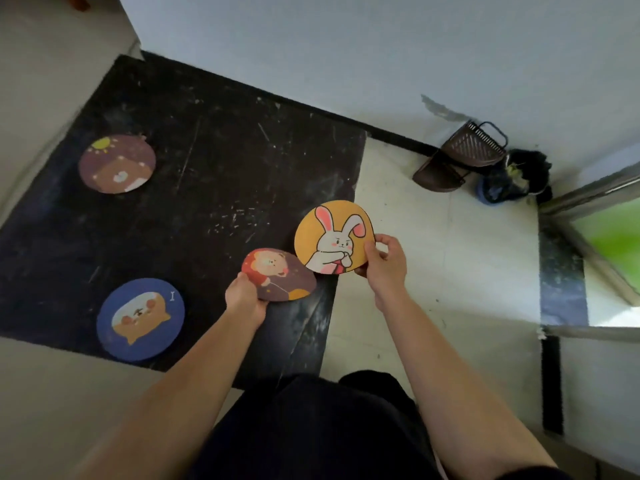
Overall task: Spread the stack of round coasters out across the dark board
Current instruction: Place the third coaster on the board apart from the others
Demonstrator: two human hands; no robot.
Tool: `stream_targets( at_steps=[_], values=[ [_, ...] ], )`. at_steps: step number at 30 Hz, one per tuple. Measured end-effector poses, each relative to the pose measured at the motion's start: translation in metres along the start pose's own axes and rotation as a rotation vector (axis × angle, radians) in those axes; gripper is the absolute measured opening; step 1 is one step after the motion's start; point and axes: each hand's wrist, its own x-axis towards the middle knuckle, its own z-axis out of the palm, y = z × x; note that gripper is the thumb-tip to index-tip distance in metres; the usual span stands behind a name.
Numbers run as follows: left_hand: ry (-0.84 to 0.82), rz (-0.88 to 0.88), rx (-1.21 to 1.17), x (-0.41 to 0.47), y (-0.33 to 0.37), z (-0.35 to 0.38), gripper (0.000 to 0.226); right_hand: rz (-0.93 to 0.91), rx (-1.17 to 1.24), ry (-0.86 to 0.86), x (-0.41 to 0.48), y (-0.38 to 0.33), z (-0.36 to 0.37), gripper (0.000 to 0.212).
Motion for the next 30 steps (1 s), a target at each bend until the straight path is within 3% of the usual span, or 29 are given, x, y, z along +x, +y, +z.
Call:
stream_targets(
  at_steps=[4,7,9,13,18,26,30],
  values=[
    [0.116,-0.051,-0.240,0.008,0.007,-0.002,0.039,0.011,0.023,-0.137,0.028,-0.019,0.032,0.008],
    [0.189,-0.036,-0.285,0.012,0.000,-0.001,0.038,0.073,0.068,-0.309,0.052,-0.024,0.052,0.014],
    [0.233,-0.039,-0.262,0.012,-0.010,-0.001,0.037,0.098,-0.059,-0.401,0.072,-0.016,0.060,0.022],
    [0.322,-0.046,-0.247,0.009,-0.034,0.011,0.036,0.051,-0.442,-0.496,0.121,0.007,0.062,0.018],
    [0.489,0.001,-0.296,0.001,-0.067,0.038,0.032,-0.001,-0.525,-0.673,0.161,0.011,0.063,0.015],
    [0.649,0.039,-0.850,-0.028,-0.086,0.088,0.056,-0.092,-0.623,-0.780,0.194,-0.011,0.062,0.019],
    [0.631,0.029,-1.193,-0.033,-0.081,0.101,0.051,-0.189,-0.734,-0.802,0.202,-0.016,0.066,0.020]
  ],
)
